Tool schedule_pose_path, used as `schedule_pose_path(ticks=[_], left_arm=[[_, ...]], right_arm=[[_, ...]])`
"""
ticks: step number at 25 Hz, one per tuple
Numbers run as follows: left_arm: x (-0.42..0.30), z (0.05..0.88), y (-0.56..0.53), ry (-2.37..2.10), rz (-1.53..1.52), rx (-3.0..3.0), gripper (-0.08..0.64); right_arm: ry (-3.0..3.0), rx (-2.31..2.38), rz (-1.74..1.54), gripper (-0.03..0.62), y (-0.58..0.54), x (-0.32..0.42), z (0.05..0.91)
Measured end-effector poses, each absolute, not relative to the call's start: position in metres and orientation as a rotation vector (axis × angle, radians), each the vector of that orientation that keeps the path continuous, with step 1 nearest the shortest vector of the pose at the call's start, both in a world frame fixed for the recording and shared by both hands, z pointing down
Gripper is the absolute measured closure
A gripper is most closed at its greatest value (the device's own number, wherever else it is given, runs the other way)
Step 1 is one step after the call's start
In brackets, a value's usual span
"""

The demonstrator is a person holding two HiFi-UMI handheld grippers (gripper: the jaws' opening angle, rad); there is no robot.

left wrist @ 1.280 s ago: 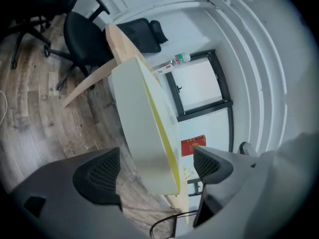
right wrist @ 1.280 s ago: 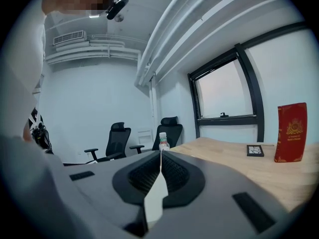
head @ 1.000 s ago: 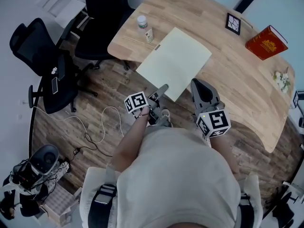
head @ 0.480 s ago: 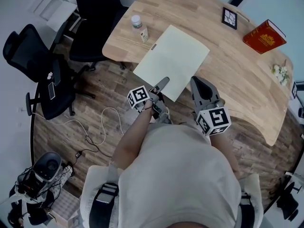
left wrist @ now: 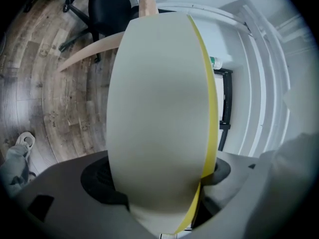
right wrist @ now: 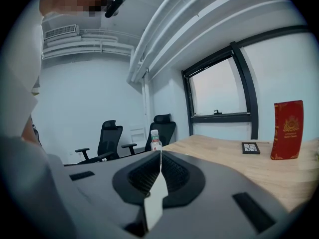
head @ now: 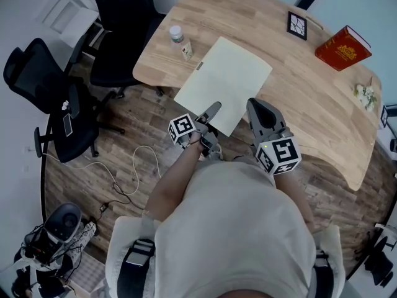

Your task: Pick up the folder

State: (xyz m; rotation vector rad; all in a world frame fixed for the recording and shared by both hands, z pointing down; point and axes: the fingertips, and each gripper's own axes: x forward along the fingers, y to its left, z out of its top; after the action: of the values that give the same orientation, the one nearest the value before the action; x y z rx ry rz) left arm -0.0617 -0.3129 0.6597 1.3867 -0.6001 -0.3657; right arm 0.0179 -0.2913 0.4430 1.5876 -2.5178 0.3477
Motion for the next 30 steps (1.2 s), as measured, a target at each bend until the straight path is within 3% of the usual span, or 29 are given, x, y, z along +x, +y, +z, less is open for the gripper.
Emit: schedule_pose_path(ticks=[6, 14, 30], left_arm=[[-0.058, 0.655, -0.311, -0.609, -0.357, 1.433, 0.212], [-0.055, 0.639, -0.305, -0.647, -0.389, 1.462, 0.261], [-0.036, 0.587, -0.255, -0.594, -0.62, 1.447, 0.276]], right_arm=[[-2.518, 1.593, 0.342, 0.572, -0.289, 0.026, 0.444], [-2.541, 1.567, 0.344, 0.572, -0.277, 0.037, 0.442], [-2.599, 1.455, 0.338, 0.572, -0.237, 0.074, 0.435]])
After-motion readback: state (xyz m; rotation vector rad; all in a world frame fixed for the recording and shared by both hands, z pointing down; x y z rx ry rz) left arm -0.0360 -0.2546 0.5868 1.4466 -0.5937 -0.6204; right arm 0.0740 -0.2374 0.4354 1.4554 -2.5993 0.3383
